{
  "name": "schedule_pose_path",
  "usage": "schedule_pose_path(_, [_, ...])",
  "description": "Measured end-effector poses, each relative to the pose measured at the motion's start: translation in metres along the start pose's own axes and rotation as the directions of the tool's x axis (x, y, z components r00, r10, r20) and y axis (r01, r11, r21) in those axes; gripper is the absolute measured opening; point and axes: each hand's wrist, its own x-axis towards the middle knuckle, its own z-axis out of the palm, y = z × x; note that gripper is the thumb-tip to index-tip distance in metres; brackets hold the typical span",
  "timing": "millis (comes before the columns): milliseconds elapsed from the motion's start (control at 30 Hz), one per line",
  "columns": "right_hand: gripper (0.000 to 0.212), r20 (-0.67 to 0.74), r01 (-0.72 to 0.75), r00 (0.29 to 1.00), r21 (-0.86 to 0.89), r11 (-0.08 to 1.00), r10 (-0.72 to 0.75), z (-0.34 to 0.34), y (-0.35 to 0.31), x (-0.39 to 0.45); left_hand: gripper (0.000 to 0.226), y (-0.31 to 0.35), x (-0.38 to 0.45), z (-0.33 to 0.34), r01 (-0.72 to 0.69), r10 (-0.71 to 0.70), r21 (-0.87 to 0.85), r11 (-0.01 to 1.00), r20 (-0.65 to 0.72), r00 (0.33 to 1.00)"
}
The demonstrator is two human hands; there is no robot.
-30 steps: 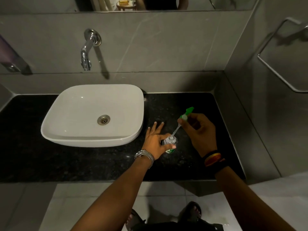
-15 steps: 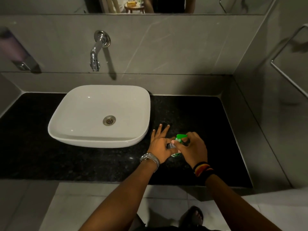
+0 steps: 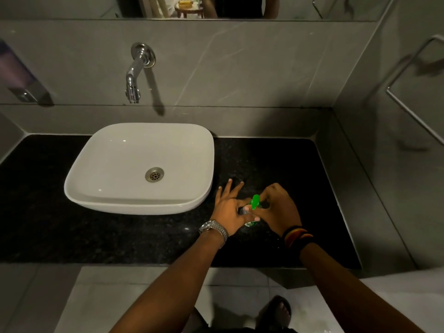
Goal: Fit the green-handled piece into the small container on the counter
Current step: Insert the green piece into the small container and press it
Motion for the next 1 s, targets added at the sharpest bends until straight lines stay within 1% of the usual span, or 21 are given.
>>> schedule_pose_path(33, [0.039,0.001,-0.012,1.000,0.000,1.000,0.012,0.001,0.000,-0.001,0.052,0.000,0.000,0.000,-0.005,0.005,0.010,1.000,-0.006,1.000])
schedule_pose_path(133, [0.052,0.048,0.033,0.998,0.061,0.998,-0.036,0.001,0.007,-0.009,0.048,0.000,-0.002,0.002,-0.003,0.003,0.017,1.000,-0.007,1.000])
schedule_pose_path(200, [0.044,0.060,0.077,0.995,0.067,0.995,-0.082,-0.003,0.010,-0.011,0.051,0.000,-0.002,0.002,0.003,-0.003,-0.002,1.000,0.004,1.000])
schedule_pose_path(267, [0.034,0.019,0.080,0.997,0.033,0.996,-0.081,-0.003,0.007,-0.010,0.049,0.000,-0.002,0.002,0.002,-0.002,0.001,1.000,-0.009,1.000])
schedule_pose_path(300, [0.035,0.000,0.058,0.998,0.020,0.998,-0.058,-0.003,0.004,-0.007,0.048,0.000,-0.002,0.002,0.001,-0.001,-0.001,1.000,-0.024,1.000])
schedule_pose_path(367, [0.044,-0.014,0.015,1.000,0.025,1.000,-0.015,-0.003,-0.002,-0.004,0.057,0.001,-0.003,0.001,-0.007,0.008,0.009,1.000,-0.035,0.999])
schedule_pose_path(433, [0.050,0.006,0.026,1.000,0.058,0.998,-0.026,-0.002,0.000,-0.005,0.066,0.004,-0.003,-0.002,-0.010,0.011,0.031,0.999,-0.020,1.000])
schedule_pose_path(467, [0.052,0.033,0.037,0.999,0.081,0.996,-0.040,-0.002,0.004,-0.007,0.065,0.004,-0.003,-0.002,-0.003,0.003,0.031,1.000,-0.011,1.000])
schedule_pose_path(500, [0.050,0.053,0.055,0.997,0.099,0.994,-0.061,-0.001,0.008,-0.009,0.062,0.004,-0.003,-0.002,0.005,-0.005,0.026,1.000,-0.008,1.000])
schedule_pose_path(567, [0.039,0.051,0.082,0.995,0.087,0.993,-0.087,0.001,0.012,-0.012,0.057,0.003,-0.003,0.000,0.012,-0.012,0.028,1.000,-0.008,1.000])
schedule_pose_path(633, [0.031,-0.005,0.052,0.999,0.069,0.996,-0.052,0.003,0.009,-0.010,0.056,0.002,-0.003,0.002,0.010,-0.010,0.038,0.999,-0.013,1.000])
schedule_pose_path(733, [0.045,-0.033,-0.033,0.999,0.113,0.993,0.037,0.003,0.000,-0.004,0.050,0.003,-0.003,0.001,-0.005,0.006,0.054,0.999,-0.021,1.000])
schedule_pose_path(800, [0.050,0.005,-0.021,1.000,0.180,0.984,0.021,0.003,0.002,-0.007,0.048,0.001,-0.002,0.000,-0.001,0.002,0.063,0.998,-0.015,1.000])
schedule_pose_path(867, [0.042,0.024,0.013,1.000,0.223,0.975,-0.019,0.002,0.006,-0.010,0.054,0.001,-0.002,0.001,0.007,-0.006,0.059,0.998,-0.004,1.000])
schedule_pose_path(933, [0.036,0.000,0.017,1.000,0.196,0.980,-0.018,0.003,0.007,-0.011,0.056,0.001,-0.003,0.002,0.008,-0.008,0.053,0.999,-0.008,1.000])
schedule_pose_path(1000, [0.043,-0.033,-0.025,0.999,0.162,0.986,0.031,0.004,0.003,-0.009,0.056,0.002,-0.004,0.002,0.009,-0.008,0.038,0.999,-0.015,1.000])
